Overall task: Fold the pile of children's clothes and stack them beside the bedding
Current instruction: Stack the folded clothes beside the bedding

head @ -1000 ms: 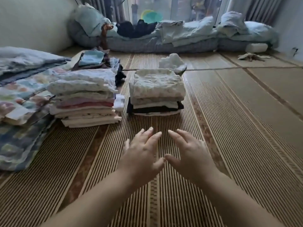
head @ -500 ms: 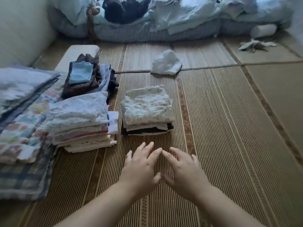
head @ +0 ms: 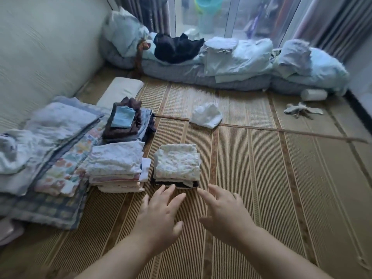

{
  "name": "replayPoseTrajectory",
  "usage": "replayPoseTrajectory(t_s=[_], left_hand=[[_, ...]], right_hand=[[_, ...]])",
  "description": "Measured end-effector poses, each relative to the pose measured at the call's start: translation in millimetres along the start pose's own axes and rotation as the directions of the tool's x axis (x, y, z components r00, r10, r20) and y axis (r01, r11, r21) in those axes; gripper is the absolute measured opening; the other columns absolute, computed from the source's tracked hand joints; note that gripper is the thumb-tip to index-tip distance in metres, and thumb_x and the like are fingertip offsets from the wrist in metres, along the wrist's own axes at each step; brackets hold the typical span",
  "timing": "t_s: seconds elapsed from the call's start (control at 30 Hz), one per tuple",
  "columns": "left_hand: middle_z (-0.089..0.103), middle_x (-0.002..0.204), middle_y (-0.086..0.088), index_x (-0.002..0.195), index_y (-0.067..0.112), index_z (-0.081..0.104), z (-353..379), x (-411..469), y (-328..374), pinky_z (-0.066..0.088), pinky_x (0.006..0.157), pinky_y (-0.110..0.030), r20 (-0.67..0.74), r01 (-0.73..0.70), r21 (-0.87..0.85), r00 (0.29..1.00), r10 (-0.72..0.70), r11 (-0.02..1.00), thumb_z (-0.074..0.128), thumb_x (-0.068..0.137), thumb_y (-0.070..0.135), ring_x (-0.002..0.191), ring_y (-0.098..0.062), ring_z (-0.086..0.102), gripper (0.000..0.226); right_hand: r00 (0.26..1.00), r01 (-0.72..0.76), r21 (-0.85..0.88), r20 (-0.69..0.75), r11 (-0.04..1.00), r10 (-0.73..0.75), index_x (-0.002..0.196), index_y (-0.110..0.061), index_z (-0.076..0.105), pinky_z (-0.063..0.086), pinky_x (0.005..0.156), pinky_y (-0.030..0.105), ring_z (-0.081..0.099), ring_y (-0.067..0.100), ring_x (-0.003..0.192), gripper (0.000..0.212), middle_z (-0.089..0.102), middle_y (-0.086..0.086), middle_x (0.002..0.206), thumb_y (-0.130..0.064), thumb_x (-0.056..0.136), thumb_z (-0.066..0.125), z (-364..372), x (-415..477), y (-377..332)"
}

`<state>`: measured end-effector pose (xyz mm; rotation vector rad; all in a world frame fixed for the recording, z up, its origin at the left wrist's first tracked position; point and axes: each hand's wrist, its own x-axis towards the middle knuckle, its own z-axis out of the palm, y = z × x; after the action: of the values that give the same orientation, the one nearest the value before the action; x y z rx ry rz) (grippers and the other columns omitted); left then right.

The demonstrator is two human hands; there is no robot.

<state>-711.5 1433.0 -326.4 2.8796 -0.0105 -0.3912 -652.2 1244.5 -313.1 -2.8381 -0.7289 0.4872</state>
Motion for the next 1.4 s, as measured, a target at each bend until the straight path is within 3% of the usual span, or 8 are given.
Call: replayPoseTrajectory(t_s=[0.33,0.5,0.67,0.77,0.87,1.0,1.23,1.4], left_hand=[[0.000,0.161,0.006,0.150,0.040,0.009,35,111,-67,0.001,0.117,-0.054,0.078,-0.005,0.005,0.997,0.004,1.000,0.045,0.088,0.053,0.147,-0.017,-0.008,0.073],[0.013,0.160,0.002,0.143,0.050,0.029,74,199,-110,0.020,0.116,-0.046,0.122,0.202,-0.313,0.978,-0.171,0.928,0.053,0.083,0.058,0.146,-0.023,0.015,0.065],[0.006,0.161,-0.009,0.151,0.041,0.010,141,285,-148,0.023,0.112,-0.039,0.161,0.343,-0.436,0.939,-0.303,0.832,0.055,0.085,0.058,0.145,-0.028,0.018,0.082],[0.003,0.161,-0.008,0.149,0.040,-0.011,171,320,-161,0.022,0.112,-0.043,0.216,0.443,-0.575,0.893,-0.395,0.688,0.056,0.072,0.068,0.144,-0.030,0.018,0.106],[0.026,0.155,-0.003,0.149,0.038,-0.007,191,333,-171,0.027,0.110,-0.042,0.278,0.479,-0.767,0.847,-0.453,0.426,0.061,0.047,0.074,0.136,-0.031,0.033,0.128],[0.042,0.140,-0.006,0.137,0.037,0.017,207,334,-188,0.037,0.106,-0.050,0.358,0.556,-0.786,0.766,-0.533,0.271,0.069,0.029,0.081,0.128,-0.034,0.041,0.127],[0.069,0.114,-0.009,0.125,0.020,0.059,200,330,-202,0.048,0.098,-0.046,0.469,0.561,-0.812,0.792,-0.391,0.162,0.077,0.018,0.082,0.103,-0.032,0.066,0.125],[0.073,0.103,-0.012,0.116,0.016,0.064,199,325,-194,0.053,0.091,-0.050,0.531,0.581,-0.806,0.793,-0.297,0.111,0.083,0.018,0.075,0.092,-0.033,0.071,0.116]], right_hand=[[0.996,-0.066,-0.068,0.052,0.996,0.070,0.149,-0.038,0.015,0.023,0.113,0.051,0.027,0.021,0.141,0.077,0.023,0.000,0.156,-0.060,0.085,0.052,45,133,25],[0.972,-0.232,0.196,0.072,0.953,0.221,0.149,-0.037,0.018,0.035,0.108,0.048,0.034,0.017,0.136,0.082,0.030,-0.006,0.151,-0.067,0.081,0.051,98,218,47],[0.927,-0.343,0.573,0.077,0.744,0.368,0.151,-0.033,0.008,0.048,0.095,0.054,0.044,0.029,0.128,0.100,0.038,0.004,0.145,-0.067,0.073,0.060,164,297,82],[0.826,-0.520,0.708,0.275,0.478,0.492,0.151,-0.027,-0.008,0.045,0.099,0.055,0.041,0.038,0.131,0.110,0.028,0.013,0.152,-0.064,0.076,0.063,195,325,107],[0.806,-0.553,0.817,0.473,0.166,0.354,0.147,-0.016,0.024,0.055,0.085,0.050,0.065,0.035,0.104,0.101,0.055,0.014,0.132,-0.059,0.070,0.073,218,334,126],[0.835,-0.538,0.838,0.515,0.090,0.192,0.114,-0.009,0.064,0.059,0.069,0.038,0.073,0.029,0.086,0.063,0.075,0.010,0.096,-0.054,0.071,0.076,224,335,128],[0.863,-0.492,0.870,0.480,0.041,0.159,0.109,-0.009,0.067,0.059,0.078,0.042,0.072,0.029,0.086,0.057,0.075,0.011,0.096,-0.047,0.068,0.081,228,335,120],[0.873,-0.469,0.883,0.457,0.032,0.172,0.105,-0.013,0.069,0.059,0.071,0.039,0.073,0.030,0.082,0.054,0.075,0.009,0.092,-0.050,0.067,0.080,234,333,119]])
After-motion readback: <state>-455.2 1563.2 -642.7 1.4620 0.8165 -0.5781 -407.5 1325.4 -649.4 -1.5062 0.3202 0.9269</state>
